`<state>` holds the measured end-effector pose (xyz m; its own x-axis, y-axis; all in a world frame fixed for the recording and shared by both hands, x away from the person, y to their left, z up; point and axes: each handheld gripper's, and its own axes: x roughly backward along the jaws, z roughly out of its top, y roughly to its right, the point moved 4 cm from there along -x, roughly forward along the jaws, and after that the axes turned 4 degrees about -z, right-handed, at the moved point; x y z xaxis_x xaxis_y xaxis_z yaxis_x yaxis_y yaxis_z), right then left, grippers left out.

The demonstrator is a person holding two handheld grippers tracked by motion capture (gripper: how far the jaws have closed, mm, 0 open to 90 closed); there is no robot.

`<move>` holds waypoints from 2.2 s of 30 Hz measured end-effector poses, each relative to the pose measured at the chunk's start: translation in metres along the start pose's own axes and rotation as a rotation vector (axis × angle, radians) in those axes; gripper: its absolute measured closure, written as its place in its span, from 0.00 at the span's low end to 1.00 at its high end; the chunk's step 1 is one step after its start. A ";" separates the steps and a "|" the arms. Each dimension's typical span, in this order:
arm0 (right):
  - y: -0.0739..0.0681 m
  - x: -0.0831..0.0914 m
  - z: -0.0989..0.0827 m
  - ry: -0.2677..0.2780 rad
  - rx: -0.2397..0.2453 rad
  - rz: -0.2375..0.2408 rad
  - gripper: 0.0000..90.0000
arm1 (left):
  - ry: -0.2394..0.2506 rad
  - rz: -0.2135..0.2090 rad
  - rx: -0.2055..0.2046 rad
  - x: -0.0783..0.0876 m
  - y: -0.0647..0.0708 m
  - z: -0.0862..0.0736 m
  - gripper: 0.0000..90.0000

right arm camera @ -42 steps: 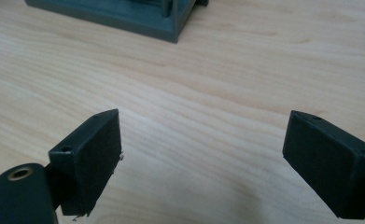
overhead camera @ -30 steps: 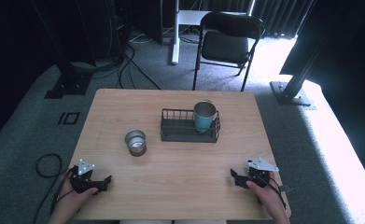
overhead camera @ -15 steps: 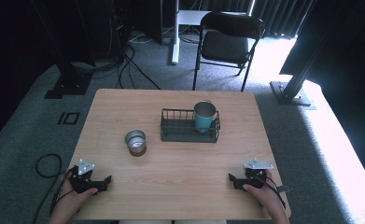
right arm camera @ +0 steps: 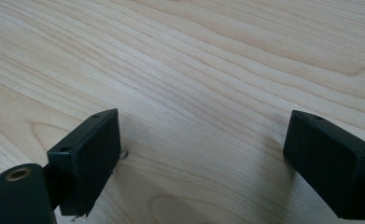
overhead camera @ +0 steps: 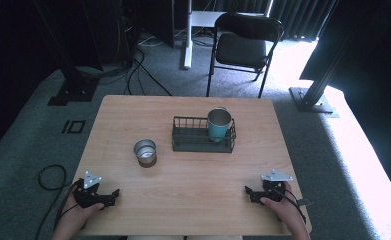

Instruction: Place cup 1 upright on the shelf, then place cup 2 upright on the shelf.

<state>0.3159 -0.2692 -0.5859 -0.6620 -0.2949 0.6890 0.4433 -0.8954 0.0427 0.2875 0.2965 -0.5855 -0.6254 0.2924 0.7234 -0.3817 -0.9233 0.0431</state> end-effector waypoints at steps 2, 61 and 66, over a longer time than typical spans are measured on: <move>0.000 0.000 0.000 0.000 0.000 0.000 0.12 | 0.000 0.000 0.000 0.000 0.000 0.000 0.02; 0.000 0.000 0.000 0.000 0.000 0.000 0.12 | 0.182 -0.193 -0.066 -0.019 0.044 0.082 0.02; 0.000 0.000 0.000 -0.001 0.000 0.000 0.12 | 0.225 -0.202 -0.071 -0.019 0.046 0.091 0.02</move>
<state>0.3159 -0.2692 -0.5859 -0.6617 -0.2946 0.6895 0.4432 -0.8954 0.0427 0.3439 0.2253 -0.5344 -0.6644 0.5231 0.5338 -0.5548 -0.8238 0.1166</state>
